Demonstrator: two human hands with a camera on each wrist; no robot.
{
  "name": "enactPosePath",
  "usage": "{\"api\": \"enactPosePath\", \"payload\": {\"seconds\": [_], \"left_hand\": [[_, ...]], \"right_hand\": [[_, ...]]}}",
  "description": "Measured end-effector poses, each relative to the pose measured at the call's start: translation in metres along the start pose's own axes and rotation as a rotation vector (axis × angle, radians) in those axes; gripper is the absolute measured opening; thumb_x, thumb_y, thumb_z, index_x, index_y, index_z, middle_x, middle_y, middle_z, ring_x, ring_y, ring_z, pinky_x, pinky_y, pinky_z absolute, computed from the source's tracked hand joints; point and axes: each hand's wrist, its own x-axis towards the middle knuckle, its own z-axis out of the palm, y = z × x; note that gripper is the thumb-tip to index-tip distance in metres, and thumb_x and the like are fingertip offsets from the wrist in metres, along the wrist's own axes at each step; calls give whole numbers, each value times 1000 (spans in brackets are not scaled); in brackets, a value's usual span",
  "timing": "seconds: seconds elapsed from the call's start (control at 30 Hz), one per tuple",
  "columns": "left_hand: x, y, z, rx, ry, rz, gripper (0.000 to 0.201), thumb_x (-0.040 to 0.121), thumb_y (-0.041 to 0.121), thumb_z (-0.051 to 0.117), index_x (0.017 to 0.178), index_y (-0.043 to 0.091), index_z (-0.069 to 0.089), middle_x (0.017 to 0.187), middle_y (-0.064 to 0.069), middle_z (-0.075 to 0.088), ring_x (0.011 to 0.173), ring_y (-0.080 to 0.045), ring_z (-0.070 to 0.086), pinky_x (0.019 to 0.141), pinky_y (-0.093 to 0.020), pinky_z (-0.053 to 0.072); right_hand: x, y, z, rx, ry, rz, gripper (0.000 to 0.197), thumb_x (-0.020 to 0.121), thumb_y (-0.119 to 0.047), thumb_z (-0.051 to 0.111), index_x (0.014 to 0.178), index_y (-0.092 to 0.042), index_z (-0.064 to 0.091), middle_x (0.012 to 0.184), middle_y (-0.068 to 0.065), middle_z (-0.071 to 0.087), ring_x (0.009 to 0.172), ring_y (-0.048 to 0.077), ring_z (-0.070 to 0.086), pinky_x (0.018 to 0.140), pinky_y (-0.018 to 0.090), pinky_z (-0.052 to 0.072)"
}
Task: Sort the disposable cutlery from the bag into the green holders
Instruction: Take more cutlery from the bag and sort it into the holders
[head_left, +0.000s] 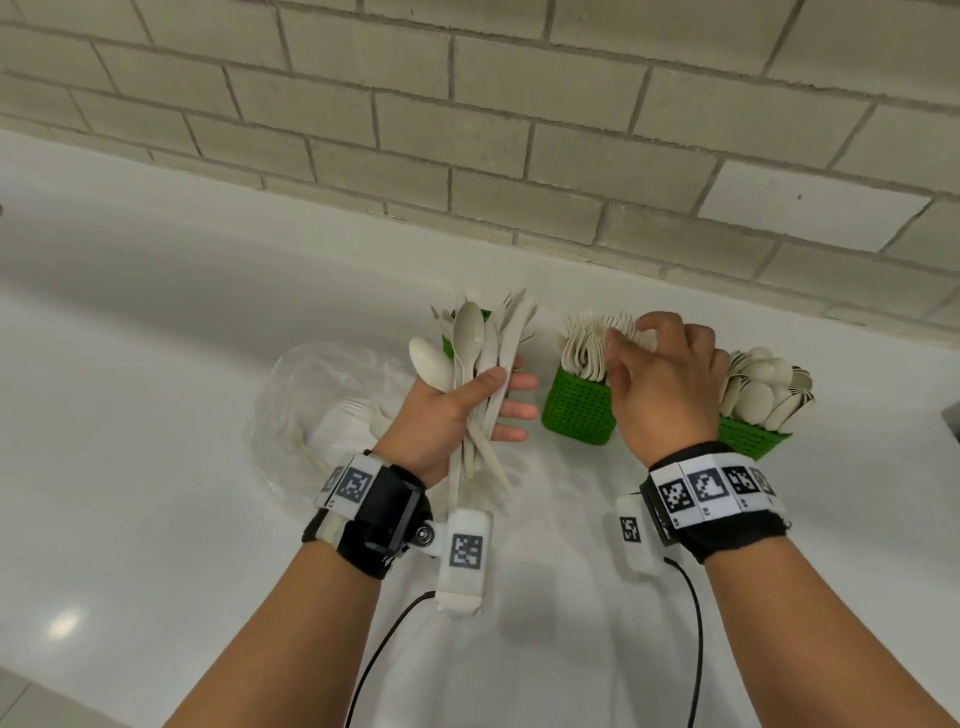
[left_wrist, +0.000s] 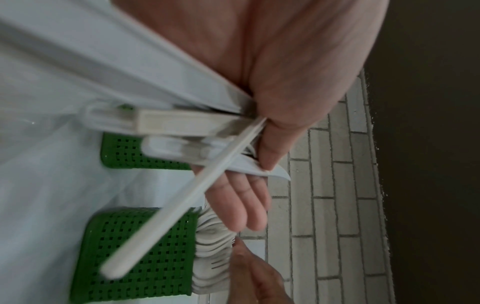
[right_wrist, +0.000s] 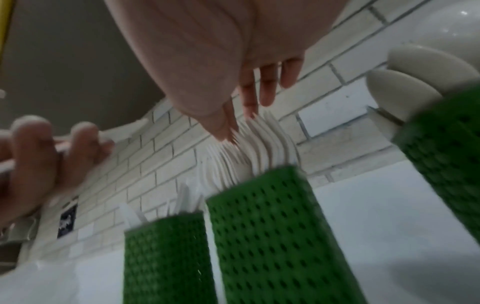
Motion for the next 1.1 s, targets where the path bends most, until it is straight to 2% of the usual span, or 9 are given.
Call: {"api": "enactPosePath", "payload": {"seconds": [0.1, 0.17, 0.33, 0.53, 0.63, 0.77, 0.87, 0.97, 1.1], "left_hand": [[-2, 0, 5, 2, -60, -28, 23, 99, 12, 50, 117, 2, 62, 103, -13, 74, 79, -23, 72, 67, -35, 61], [-2, -1, 10, 17, -107, -41, 24, 99, 11, 50, 119, 2, 60, 100, -13, 74, 78, -24, 72, 67, -35, 61], [-6, 0, 16, 6, -156, -64, 31, 98, 20, 49, 125, 6, 58, 106, -16, 73, 82, -28, 72, 68, -39, 61], [-8, 0, 11, 71, -182, -105, 41, 93, 30, 54, 127, 6, 56, 107, -24, 70, 85, -37, 71, 67, -45, 61], [-9, -1, 7, 88, -213, -100, 44, 93, 30, 53, 126, 1, 56, 108, -24, 70, 89, -36, 71, 71, -45, 60], [-8, -4, 2, 131, -164, -73, 37, 99, 25, 48, 118, -5, 59, 104, -21, 71, 76, -29, 70, 65, -39, 60], [-6, -4, 3, 187, -150, -31, 30, 101, 22, 48, 110, -4, 59, 94, -19, 71, 62, -26, 64, 53, -33, 55], [-3, -7, 1, 145, -129, -31, 35, 100, 25, 47, 118, -2, 62, 103, -22, 70, 79, -29, 68, 65, -37, 59], [3, -11, -19, 126, 114, 47, 31, 104, 25, 42, 114, 10, 67, 109, -8, 73, 95, -22, 68, 76, -30, 55]], "right_hand": [[6, -22, -17, 423, -167, 101, 34, 94, -43, 55, 113, -20, 71, 113, 2, 58, 102, 22, 54, 91, 37, 41], [6, -43, -26, 785, -300, 195, 27, 90, -39, 63, 98, -16, 74, 100, 3, 62, 87, 14, 64, 85, 35, 52], [4, -52, -23, 1071, -348, 289, 26, 91, -23, 66, 76, -2, 71, 79, 18, 71, 76, 36, 67, 78, 52, 55], [1, -60, -28, 1098, -466, 210, 28, 90, -18, 67, 65, -7, 67, 68, 23, 61, 65, 23, 65, 64, 33, 59], [4, -58, -25, 1019, -417, 228, 42, 88, -23, 70, 50, -19, 53, 47, -1, 47, 47, 10, 46, 51, 23, 41], [8, -50, -17, 1084, -226, 389, 46, 82, -42, 69, 53, -14, 45, 49, 7, 41, 47, 20, 37, 53, 34, 33], [1, -57, -19, 1043, -371, 292, 30, 89, -32, 68, 69, -9, 65, 57, -2, 63, 54, 15, 60, 57, 30, 48], [0, -60, -25, 1064, -358, 277, 29, 93, -24, 63, 71, -7, 66, 47, -5, 58, 43, 8, 53, 50, 22, 43], [1, -40, -15, 948, -250, 337, 37, 92, -29, 64, 77, 5, 63, 48, 3, 57, 38, 16, 53, 46, 25, 44]]}}
